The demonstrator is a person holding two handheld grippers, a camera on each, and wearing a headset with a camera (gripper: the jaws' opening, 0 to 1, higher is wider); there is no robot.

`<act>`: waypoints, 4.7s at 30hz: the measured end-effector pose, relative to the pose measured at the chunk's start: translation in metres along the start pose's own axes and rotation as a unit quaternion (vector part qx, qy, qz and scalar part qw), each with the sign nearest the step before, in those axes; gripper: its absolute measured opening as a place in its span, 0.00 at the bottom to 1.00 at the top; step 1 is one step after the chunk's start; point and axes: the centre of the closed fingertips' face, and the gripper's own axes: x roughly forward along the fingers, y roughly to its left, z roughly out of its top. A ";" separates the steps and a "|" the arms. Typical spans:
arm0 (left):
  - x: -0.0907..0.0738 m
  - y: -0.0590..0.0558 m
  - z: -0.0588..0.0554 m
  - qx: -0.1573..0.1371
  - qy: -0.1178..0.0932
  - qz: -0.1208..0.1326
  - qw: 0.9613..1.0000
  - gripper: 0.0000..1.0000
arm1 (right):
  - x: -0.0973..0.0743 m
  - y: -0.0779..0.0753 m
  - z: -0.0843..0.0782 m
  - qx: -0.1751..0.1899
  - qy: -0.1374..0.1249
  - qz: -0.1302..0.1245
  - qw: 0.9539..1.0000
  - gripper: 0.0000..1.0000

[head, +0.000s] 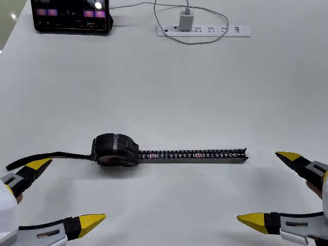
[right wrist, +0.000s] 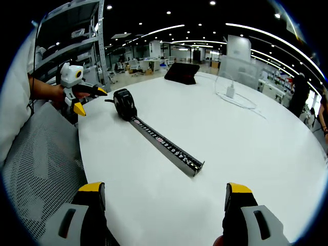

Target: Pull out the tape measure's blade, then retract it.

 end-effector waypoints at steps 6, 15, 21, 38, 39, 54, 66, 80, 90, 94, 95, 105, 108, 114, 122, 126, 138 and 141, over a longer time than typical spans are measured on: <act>-0.001 0.001 0.001 -0.001 -0.002 0.001 1.000 0.91 | 0.000 0.001 0.001 0.000 0.000 0.000 1.000 0.97; -0.001 -0.001 0.002 -0.003 -0.002 0.002 1.000 0.91 | -0.001 0.004 0.003 0.004 -0.004 0.002 1.000 0.97; -0.002 -0.003 0.001 -0.005 -0.002 0.001 1.000 0.91 | -0.001 0.006 0.003 0.003 -0.003 0.002 1.000 0.97; -0.001 -0.002 0.004 -0.010 -0.007 -0.002 1.000 0.91 | -0.002 0.006 0.004 0.004 -0.005 0.001 1.000 0.97; -0.001 -0.002 0.003 -0.009 -0.007 -0.002 1.000 0.91 | -0.002 0.006 0.004 0.004 -0.005 0.001 1.000 0.97; 0.002 -0.003 0.007 -0.007 -0.004 -0.004 1.000 0.91 | 0.000 0.002 0.009 -0.003 -0.005 0.003 1.000 0.97; 0.009 -0.004 0.012 -0.009 -0.006 -0.006 1.000 0.91 | -0.001 0.005 0.023 -0.006 -0.007 0.003 1.000 0.96; 0.025 -0.005 0.019 -0.021 0.002 0.001 1.000 0.89 | 0.004 -0.002 0.024 -0.015 -0.003 0.009 1.000 0.95; 0.041 -0.003 0.028 -0.038 -0.005 0.007 0.999 0.87 | 0.006 -0.009 0.027 -0.020 -0.002 0.010 1.000 0.95; 0.047 -0.005 0.031 -0.050 -0.010 0.004 0.999 0.87 | 0.007 -0.011 0.028 -0.019 -0.004 0.009 1.000 0.95; 0.048 -0.006 0.032 -0.052 -0.011 0.004 0.999 0.87 | 0.007 -0.012 0.028 -0.019 -0.005 0.009 1.000 0.95; 0.056 -0.014 0.036 -0.067 -0.013 0.000 0.998 0.85 | 0.011 -0.017 0.025 -0.017 -0.007 0.009 1.000 0.95; 0.058 -0.017 0.036 -0.069 -0.013 -0.002 0.998 0.85 | 0.011 -0.017 0.024 -0.017 -0.008 0.009 1.000 0.95; 0.060 -0.023 0.038 -0.078 -0.016 -0.008 0.997 0.85 | 0.012 -0.019 0.022 -0.018 -0.006 0.009 1.000 0.95; 0.062 -0.025 0.039 -0.081 -0.021 -0.003 0.996 0.85 | 0.013 -0.020 0.018 -0.019 0.000 0.012 1.000 0.92; 0.065 -0.027 0.039 -0.084 -0.016 0.009 0.996 0.85 | 0.014 -0.021 0.017 -0.020 0.002 0.012 1.000 0.91; 0.070 -0.023 0.043 -0.125 -0.022 0.043 0.991 0.87 | 0.012 -0.020 0.019 -0.031 0.005 0.032 0.999 0.83; 0.071 -0.020 0.044 -0.137 -0.028 0.059 0.988 0.84 | 0.012 -0.020 0.019 -0.032 0.009 0.037 0.999 0.80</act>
